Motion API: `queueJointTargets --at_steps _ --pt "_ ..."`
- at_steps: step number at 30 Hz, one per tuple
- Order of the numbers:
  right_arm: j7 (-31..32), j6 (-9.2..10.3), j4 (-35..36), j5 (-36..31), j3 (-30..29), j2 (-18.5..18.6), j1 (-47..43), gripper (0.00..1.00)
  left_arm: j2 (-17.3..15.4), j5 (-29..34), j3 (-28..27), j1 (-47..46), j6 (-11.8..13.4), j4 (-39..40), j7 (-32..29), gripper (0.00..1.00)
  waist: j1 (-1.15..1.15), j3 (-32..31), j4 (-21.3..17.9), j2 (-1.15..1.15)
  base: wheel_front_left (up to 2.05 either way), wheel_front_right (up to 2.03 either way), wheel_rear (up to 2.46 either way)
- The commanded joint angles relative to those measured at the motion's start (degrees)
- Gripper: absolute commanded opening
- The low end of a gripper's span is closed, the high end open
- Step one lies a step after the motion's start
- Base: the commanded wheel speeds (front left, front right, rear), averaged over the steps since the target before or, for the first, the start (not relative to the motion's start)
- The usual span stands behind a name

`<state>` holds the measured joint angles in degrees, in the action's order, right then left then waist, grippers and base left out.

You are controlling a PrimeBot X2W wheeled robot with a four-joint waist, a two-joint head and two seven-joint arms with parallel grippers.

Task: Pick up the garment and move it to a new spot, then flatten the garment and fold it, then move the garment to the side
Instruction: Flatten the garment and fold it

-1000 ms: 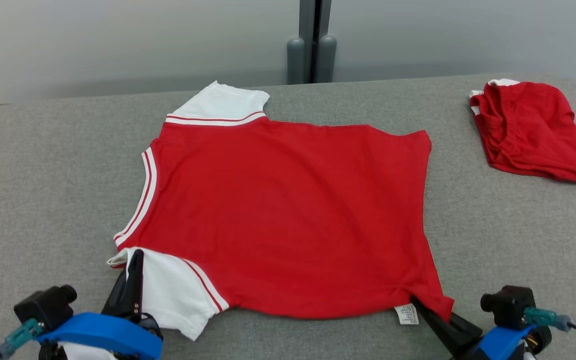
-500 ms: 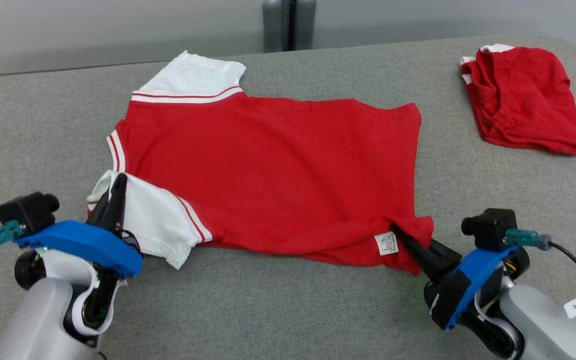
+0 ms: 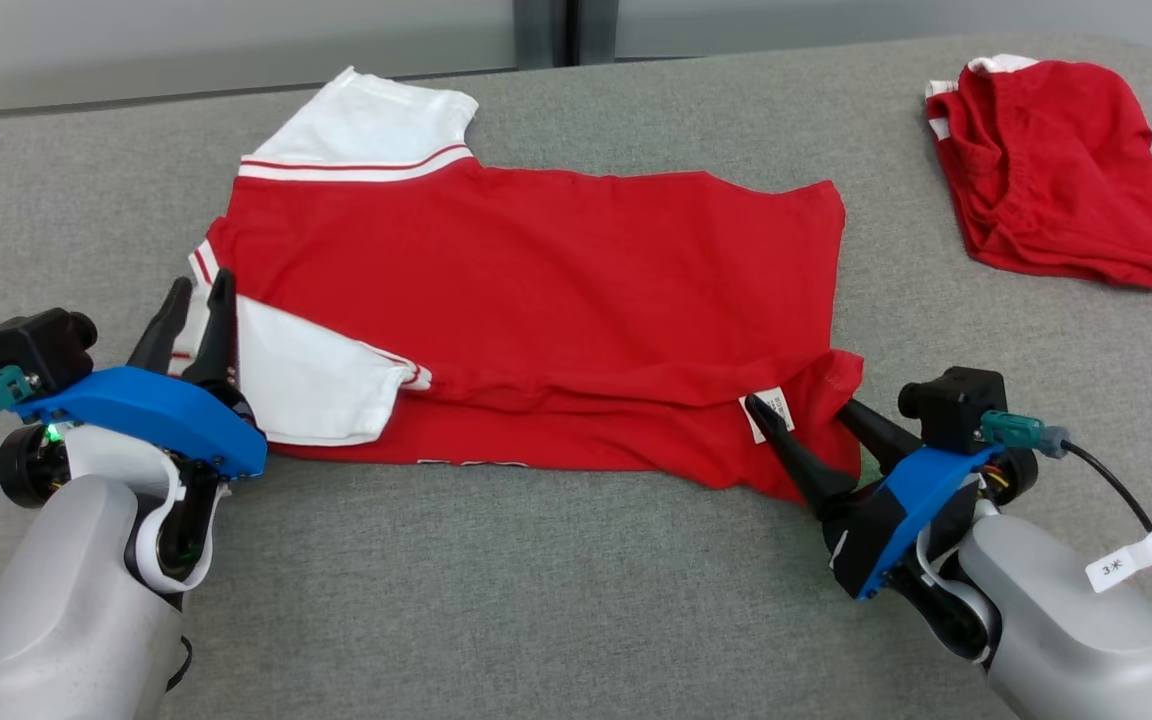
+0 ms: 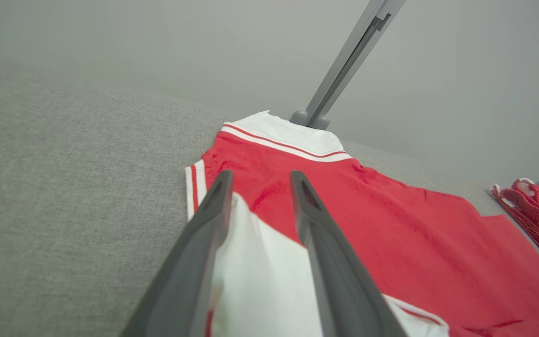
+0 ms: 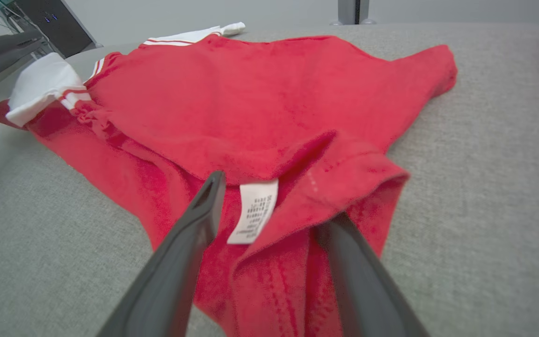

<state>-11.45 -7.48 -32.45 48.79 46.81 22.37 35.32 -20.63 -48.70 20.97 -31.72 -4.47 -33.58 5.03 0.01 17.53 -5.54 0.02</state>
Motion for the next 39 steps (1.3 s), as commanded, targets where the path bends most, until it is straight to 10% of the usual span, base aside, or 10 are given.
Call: queueJointTargets --at_steps 1,16,37,38,39 --pt "-1.66 -0.02 -1.28 -1.7 0.42 1.17 0.83 1.0 0.24 0.53 0.07 -1.3 -0.57 -1.17 1.94 1.0 -0.01 -0.51 0.4 -0.02 0.0 0.0 0.0" --pt "-3.73 -0.03 1.5 -10.82 -12.67 2.84 -11.75 1.0 -3.48 4.0 0.49 8.36 -0.05 -3.39 8.7 1.0 -0.01 -4.88 0.13 -0.02 0.0 0.0 0.0" --pt "-1.55 -0.02 -4.47 -20.22 -17.71 -8.25 -11.55 1.0 -2.94 6.01 4.95 7.3 1.06 -9.47 3.7 1.0 -0.01 -2.78 -0.37 -0.02 0.0 0.0 0.0" --pt "-1.67 -0.02 -5.09 -19.81 -17.66 -8.78 -11.18 0.85 -2.77 5.86 4.97 7.13 0.92 -10.04 3.66 0.49 -0.01 -2.79 -0.25 -0.02 0.0 0.0 0.0" --pt "-1.92 -0.02 -5.72 -19.59 -17.93 -8.91 -10.76 0.41 -2.6 5.64 4.94 6.88 0.73 -10.42 3.85 0.39 -0.01 -2.82 -0.11 -0.02 0.0 0.0 0.0"
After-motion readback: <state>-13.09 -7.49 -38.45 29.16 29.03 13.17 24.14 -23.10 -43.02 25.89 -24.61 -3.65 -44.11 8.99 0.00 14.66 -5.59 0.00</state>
